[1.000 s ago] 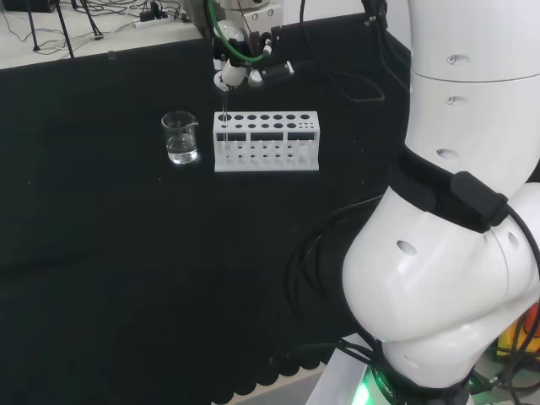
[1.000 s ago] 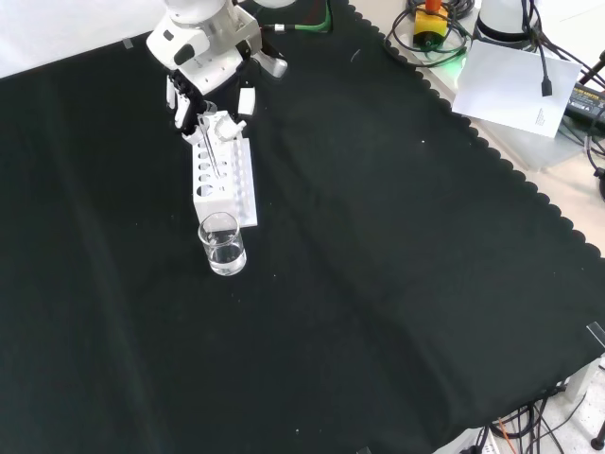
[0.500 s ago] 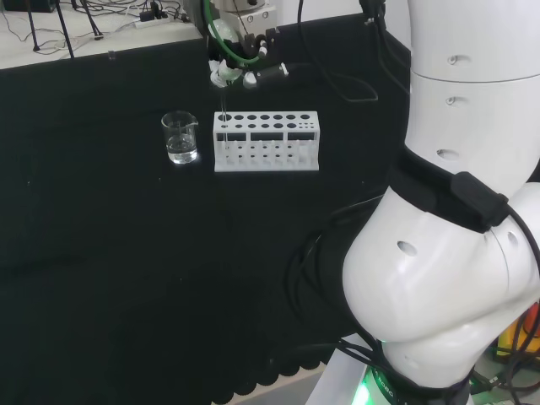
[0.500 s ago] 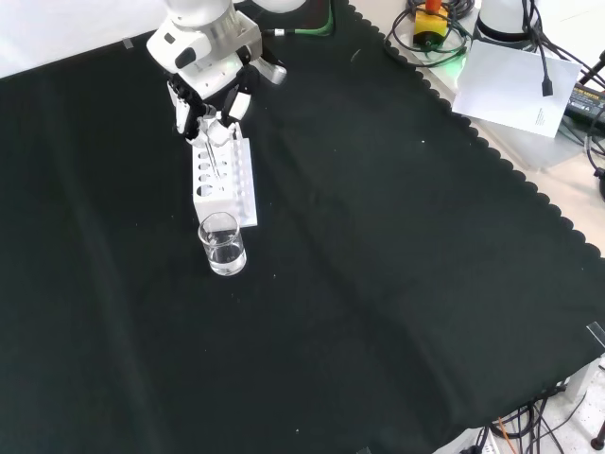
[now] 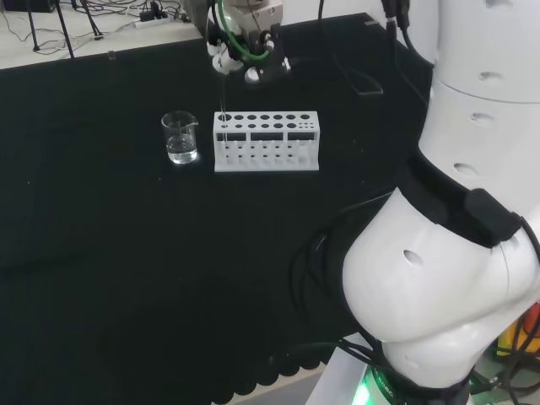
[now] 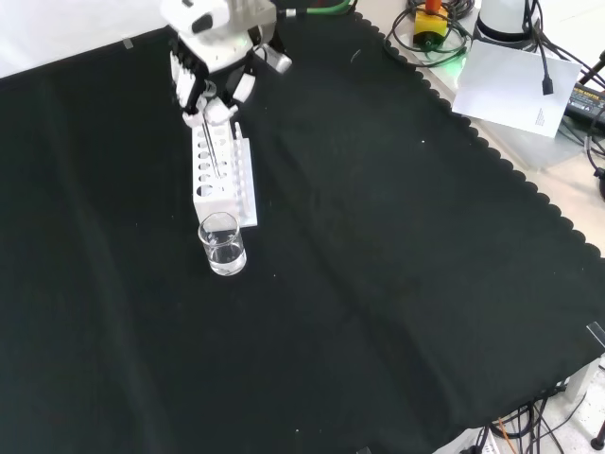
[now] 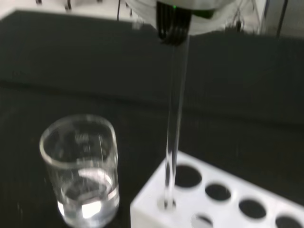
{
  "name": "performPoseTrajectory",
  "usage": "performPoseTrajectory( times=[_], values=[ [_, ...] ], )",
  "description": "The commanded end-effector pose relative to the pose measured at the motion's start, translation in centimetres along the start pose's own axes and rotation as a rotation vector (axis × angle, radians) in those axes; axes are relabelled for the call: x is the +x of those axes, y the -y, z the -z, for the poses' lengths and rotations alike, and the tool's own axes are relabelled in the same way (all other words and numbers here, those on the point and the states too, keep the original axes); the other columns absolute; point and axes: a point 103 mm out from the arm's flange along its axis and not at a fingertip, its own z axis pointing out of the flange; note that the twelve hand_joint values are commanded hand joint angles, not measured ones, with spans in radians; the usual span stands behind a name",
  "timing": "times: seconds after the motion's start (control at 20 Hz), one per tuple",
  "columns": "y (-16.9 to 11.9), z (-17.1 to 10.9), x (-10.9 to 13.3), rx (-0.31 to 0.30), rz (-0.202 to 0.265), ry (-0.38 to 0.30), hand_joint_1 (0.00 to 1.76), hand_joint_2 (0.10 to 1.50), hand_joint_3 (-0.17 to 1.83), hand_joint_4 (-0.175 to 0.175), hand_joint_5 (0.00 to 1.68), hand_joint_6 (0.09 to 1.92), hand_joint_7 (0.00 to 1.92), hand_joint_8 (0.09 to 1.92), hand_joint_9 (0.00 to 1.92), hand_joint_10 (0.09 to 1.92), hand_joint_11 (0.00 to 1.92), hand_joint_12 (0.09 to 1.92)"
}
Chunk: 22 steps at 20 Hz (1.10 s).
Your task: Take the glass rod from the white test tube rack.
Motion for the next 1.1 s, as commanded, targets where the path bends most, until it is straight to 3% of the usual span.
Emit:
performPoseTrajectory(
  times=[0.05,0.3,0.6,1.1],
  values=[
    [2.1,5.4,1.3,-0.086,0.02,0.02,1.31,0.84,0.42,-0.175,1.13,0.55,1.19,1.02,1.57,0.96,1.41,1.1],
    [3.6,8.0,1.4,-0.081,0.018,0.029,1.31,0.85,0.4,-0.175,1.13,0.54,1.19,1.02,1.57,0.96,1.41,1.1],
    [5.6,11.5,2.7,-0.124,0.04,0.028,1.31,0.87,0.36,-0.175,1.14,0.51,1.19,1.01,1.58,0.95,1.4,1.12],
    [6.7,12.4,3.9,-0.135,0.07,0.027,1.31,0.87,0.35,-0.175,1.14,0.49,1.19,1.01,1.58,0.95,1.4,1.12]
  ],
)
